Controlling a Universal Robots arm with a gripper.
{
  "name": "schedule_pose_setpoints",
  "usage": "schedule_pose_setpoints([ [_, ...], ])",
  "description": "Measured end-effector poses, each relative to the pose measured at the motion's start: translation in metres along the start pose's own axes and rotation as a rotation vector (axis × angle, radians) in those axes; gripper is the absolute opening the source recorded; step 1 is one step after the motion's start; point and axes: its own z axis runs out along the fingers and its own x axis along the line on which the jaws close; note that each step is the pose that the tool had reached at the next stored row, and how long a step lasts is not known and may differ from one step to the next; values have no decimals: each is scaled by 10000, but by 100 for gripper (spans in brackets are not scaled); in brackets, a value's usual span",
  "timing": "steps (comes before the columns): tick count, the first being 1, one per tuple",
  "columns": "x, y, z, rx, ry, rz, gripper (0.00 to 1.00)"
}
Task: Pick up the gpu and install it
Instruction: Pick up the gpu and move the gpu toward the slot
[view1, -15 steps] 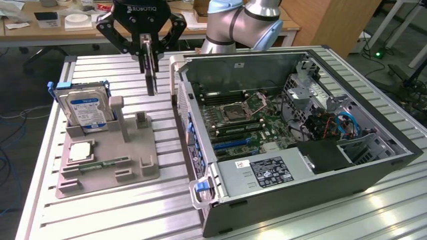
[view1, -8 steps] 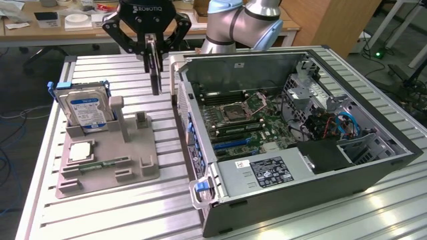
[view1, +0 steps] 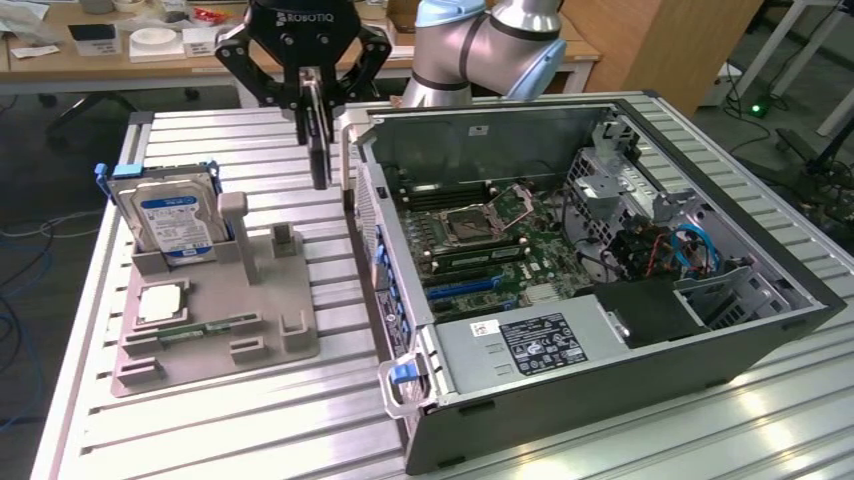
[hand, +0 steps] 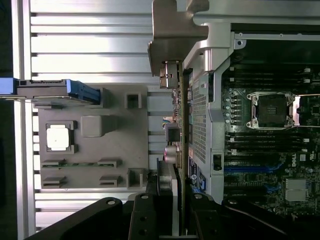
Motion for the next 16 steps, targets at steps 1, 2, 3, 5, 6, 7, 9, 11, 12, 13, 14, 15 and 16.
schedule_pose_setpoints([
  [1,-6,0,0,0,1,0,28],
  [2,-11,0,0,1,1,0,28],
  [3,-17,0,0,0,0,0,28],
  [5,-29,1,0,0,0,0,28],
  [6,-36,1,0,1,0,0,28],
  [7,-43,1,0,1,0,1,28],
  [9,-57,1,0,1,1,1,28],
  [11,-72,2,1,0,0,1,28],
  [12,-78,2,1,0,0,0,28],
  [13,-84,2,1,1,1,0,28],
  [14,-91,2,1,0,0,1,28],
  [15,-97,2,1,0,0,0,28],
  [16,-103,2,1,0,1,0,28],
])
